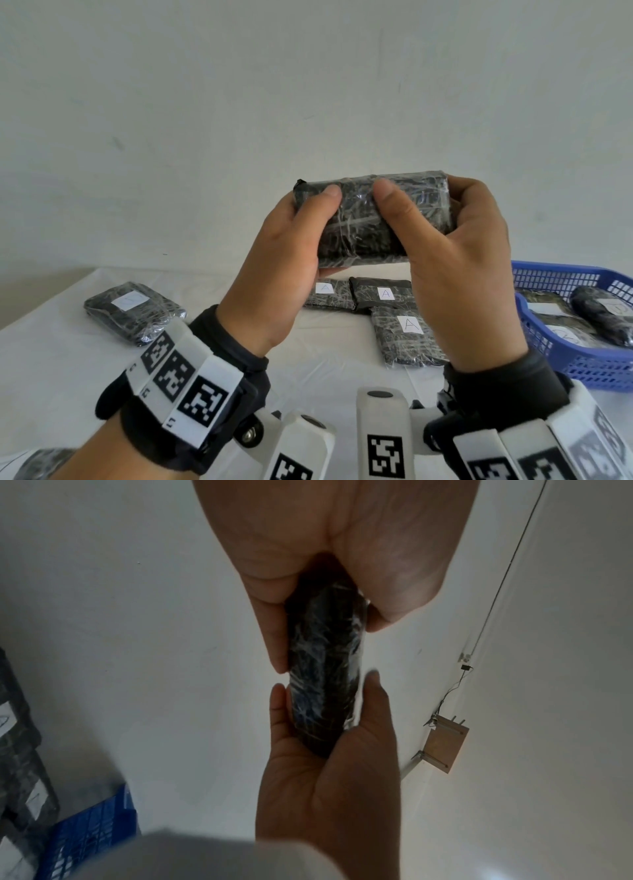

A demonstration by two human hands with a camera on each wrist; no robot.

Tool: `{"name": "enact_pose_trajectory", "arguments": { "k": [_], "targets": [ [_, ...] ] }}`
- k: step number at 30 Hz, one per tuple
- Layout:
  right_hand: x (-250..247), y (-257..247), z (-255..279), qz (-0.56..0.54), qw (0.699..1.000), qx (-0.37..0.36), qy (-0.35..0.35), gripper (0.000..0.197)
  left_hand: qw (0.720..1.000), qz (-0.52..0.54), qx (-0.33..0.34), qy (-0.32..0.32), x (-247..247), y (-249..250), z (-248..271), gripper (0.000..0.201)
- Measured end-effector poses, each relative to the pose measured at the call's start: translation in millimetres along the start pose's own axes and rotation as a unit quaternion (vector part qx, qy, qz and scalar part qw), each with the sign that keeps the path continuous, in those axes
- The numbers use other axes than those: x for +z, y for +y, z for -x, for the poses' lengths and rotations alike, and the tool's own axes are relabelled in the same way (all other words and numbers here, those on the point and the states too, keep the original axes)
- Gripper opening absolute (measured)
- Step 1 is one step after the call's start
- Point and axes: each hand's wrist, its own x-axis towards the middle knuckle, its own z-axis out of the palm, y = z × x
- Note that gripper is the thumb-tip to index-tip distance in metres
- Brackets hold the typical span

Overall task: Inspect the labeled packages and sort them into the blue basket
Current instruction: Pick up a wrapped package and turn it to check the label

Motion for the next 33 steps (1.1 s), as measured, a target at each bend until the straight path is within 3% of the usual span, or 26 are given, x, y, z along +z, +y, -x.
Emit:
{"name": "enact_pose_trajectory", "arguments": {
  "k": [2, 5, 10, 14, 15, 18, 19, 23, 25, 27, 30, 33],
  "targets": [
    [-2, 0, -2, 0.002, 1.0, -0.019, -0.003, 0.032, 0.999, -0.004, 0.032, 0.03, 2, 1, 0, 0.035],
    [0, 1, -2, 0.012, 0.999, -0.027, -0.017, 0.037, 0.995, -0.001, 0.056, 0.087, 6, -2, 1, 0.03],
    [5, 0, 1, 0.064, 0.996, -0.06, -0.034, 0.037, 0.998, -0.013, 0.047, 0.05, 7, 3, 2, 0.048],
    [7, 2, 1, 0.066, 0.996, -0.058, -0.019, 0.04, 0.994, -0.078, 0.064, 0.034, 3, 3, 2, 0.031],
    [6, 2, 1, 0.074, 0.996, -0.057, -0.013, 0.042, 0.994, -0.086, 0.062, 0.029, 3, 2, 1, 0.035],
    [6, -1, 3, 0.061, 0.997, -0.054, 0.001, 0.037, 0.991, -0.121, 0.054, 0.02, 3, -1, 0, 0.077],
    [6, -1, 3, 0.049, 0.998, -0.05, 0.002, 0.031, 0.99, -0.125, 0.06, 0.018, 3, -2, 0, 0.079],
    [6, -2, 5, 0.055, 0.998, -0.031, 0.009, 0.031, 0.996, -0.082, 0.046, 0.007, 7, 0, 3, 0.067],
    [8, -4, 6, 0.078, 0.997, -0.012, 0.006, 0.055, 0.997, -0.075, 0.036, 0.005, 6, 3, 3, 0.057],
    [10, -5, 7, 0.086, 0.996, 0.004, 0.004, 0.082, 0.998, -0.06, 0.025, 0.001, 4, 4, 2, 0.034],
    [13, -4, 10, 0.091, 0.996, -0.01, 0.011, 0.075, 1.0, -0.017, -0.003, 0.012, 2, 7, 1, 0.02],
    [13, -3, 10, 0.091, 0.996, -0.01, 0.01, 0.081, 0.999, -0.038, 0.011, 0.016, 2, 6, 1, 0.028]
  ]
}}
